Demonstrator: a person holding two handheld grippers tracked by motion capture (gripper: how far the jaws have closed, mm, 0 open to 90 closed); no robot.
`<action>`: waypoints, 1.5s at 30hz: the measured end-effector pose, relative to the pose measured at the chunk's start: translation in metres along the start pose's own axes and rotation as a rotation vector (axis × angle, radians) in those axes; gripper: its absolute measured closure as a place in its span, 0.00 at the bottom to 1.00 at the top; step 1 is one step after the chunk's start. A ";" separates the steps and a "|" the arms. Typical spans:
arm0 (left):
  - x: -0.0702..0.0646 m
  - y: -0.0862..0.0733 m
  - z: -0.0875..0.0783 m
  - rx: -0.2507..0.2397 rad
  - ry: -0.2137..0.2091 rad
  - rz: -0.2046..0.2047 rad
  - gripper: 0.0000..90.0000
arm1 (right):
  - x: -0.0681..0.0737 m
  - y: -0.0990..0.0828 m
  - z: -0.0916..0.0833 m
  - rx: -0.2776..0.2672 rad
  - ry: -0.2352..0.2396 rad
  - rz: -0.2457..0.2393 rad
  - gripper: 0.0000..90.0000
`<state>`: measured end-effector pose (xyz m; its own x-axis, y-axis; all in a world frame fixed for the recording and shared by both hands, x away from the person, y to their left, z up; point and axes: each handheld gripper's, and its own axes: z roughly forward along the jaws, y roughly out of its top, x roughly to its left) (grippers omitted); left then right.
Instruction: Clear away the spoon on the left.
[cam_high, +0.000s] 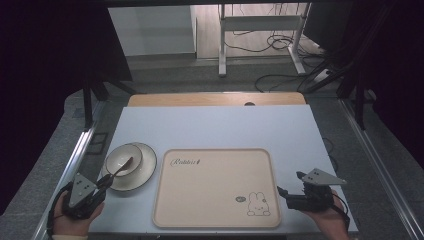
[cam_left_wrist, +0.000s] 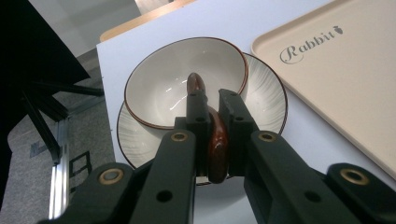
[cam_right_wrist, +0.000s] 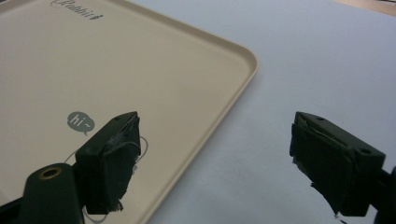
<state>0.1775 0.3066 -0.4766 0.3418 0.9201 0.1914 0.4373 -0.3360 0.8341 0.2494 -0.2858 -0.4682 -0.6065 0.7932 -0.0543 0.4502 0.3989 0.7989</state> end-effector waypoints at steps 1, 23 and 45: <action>0.000 0.000 -0.001 -0.003 0.004 -0.001 0.94 | 0.000 0.000 0.000 0.000 0.000 0.000 0.18; 0.002 0.009 -0.013 -0.055 0.014 -0.013 0.94 | 0.000 0.000 0.000 0.001 -0.002 0.000 0.18; -0.002 0.034 -0.023 -0.144 0.023 -0.004 0.94 | -0.001 0.000 0.000 0.000 -0.004 0.000 0.19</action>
<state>0.1731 0.2979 -0.4368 0.3203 0.9263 0.1985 0.3141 -0.3015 0.9002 0.2498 -0.2862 -0.4683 -0.6041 0.7949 -0.0565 0.4505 0.3992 0.7986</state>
